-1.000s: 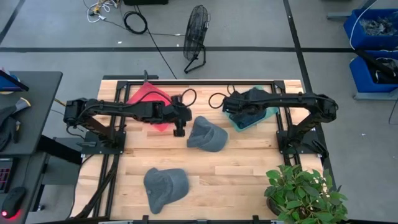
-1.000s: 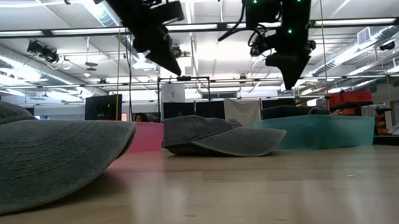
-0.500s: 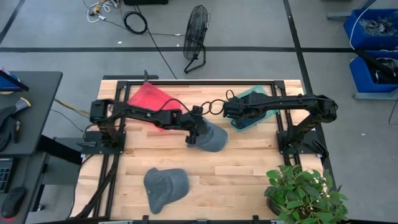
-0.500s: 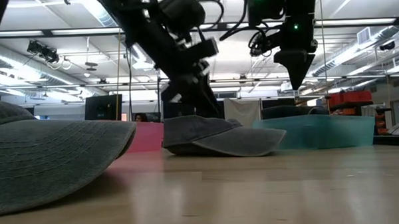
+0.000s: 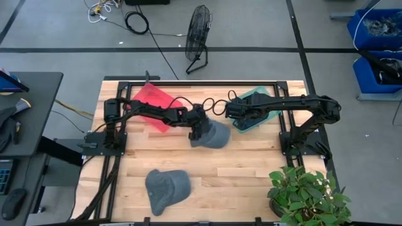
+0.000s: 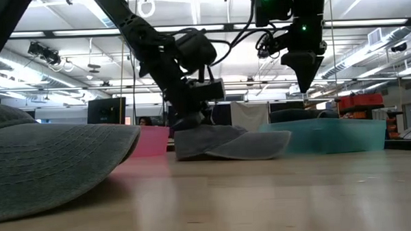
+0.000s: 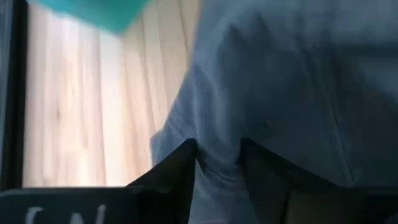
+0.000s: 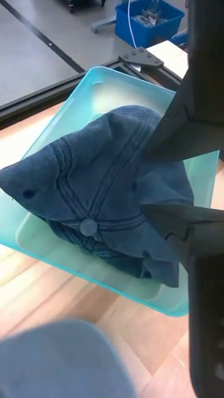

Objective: Pick & Place hat
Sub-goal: Put the top gray cap into the red bin

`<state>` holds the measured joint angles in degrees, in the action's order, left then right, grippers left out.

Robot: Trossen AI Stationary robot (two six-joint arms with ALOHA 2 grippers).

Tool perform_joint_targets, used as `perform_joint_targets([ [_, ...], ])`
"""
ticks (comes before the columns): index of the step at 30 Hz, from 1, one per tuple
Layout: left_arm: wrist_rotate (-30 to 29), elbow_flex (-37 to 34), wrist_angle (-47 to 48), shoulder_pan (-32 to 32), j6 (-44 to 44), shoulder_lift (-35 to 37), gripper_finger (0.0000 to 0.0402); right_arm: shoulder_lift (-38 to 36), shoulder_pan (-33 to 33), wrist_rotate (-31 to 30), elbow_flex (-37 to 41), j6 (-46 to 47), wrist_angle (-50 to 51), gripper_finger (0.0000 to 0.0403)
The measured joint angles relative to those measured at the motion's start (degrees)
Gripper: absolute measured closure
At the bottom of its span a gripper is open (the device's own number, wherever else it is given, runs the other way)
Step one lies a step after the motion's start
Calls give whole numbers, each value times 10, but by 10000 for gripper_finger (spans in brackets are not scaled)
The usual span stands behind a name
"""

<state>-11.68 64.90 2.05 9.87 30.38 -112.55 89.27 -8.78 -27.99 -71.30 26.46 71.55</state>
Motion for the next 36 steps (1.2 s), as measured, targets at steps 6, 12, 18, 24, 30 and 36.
perform_joint_targets([
  [6, 23, 0, 2, 3, -18, 0, 379, 0, 0, 0, 0, 0, -4, 285],
  [12, 24, 0, 13, -3, -27, 17, 386, 0, 0, 0, 0, 0, -7, 285],
  [18, 16, 0, 89, -9, -2, 119, 388, 0, 0, 0, 0, 0, -9, 285],
  [24, -28, 0, 224, 7, 8, 286, 385, 0, 0, 0, 0, 0, -12, 285],
  [30, -29, 0, 322, 30, 49, 431, 388, 0, 0, -2, 1, -4, -20, 285],
  [36, -37, 0, 378, 70, 84, 509, 386, 0, 0, -2, 1, -15, -32, 285],
])
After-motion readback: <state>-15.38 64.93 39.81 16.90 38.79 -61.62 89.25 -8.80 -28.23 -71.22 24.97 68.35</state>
